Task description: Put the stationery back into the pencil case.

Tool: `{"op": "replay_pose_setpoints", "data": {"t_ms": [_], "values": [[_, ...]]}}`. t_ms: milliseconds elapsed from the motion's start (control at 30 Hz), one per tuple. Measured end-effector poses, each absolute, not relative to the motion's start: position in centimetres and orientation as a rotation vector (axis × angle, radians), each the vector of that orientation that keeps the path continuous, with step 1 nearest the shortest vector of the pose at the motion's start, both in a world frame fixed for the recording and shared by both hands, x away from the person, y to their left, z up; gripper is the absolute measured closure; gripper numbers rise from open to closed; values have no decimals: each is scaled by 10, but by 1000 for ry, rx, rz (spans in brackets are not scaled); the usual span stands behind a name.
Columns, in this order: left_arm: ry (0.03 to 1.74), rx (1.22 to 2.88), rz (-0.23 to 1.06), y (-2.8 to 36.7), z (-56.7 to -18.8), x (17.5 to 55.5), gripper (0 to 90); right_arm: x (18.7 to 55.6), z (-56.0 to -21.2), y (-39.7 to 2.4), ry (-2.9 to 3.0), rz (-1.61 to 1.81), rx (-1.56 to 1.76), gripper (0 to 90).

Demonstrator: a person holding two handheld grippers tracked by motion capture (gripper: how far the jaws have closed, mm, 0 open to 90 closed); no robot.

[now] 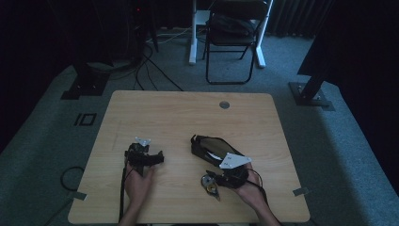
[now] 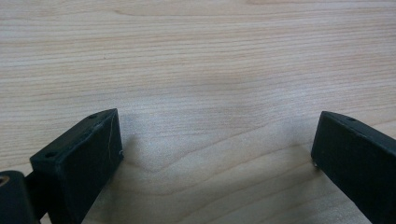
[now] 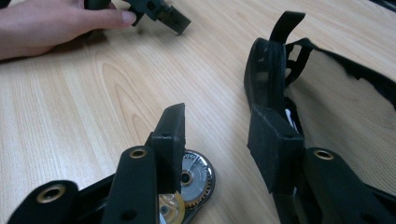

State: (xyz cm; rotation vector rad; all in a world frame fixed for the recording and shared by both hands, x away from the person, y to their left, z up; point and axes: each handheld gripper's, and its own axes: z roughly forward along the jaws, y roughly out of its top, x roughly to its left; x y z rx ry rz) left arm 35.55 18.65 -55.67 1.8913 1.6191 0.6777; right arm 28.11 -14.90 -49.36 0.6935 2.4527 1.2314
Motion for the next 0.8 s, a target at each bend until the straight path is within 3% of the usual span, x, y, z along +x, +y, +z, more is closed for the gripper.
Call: {"op": "replay_pose_setpoints", "data": {"t_ms": [367,800], "values": [[1619,1892,678,187,-557,355,22,278,-501,-151,2463,1214,697,581],[1619,1892,678,187,-557,355,22,272,-519,-162,2466,1105,720,733]]}}
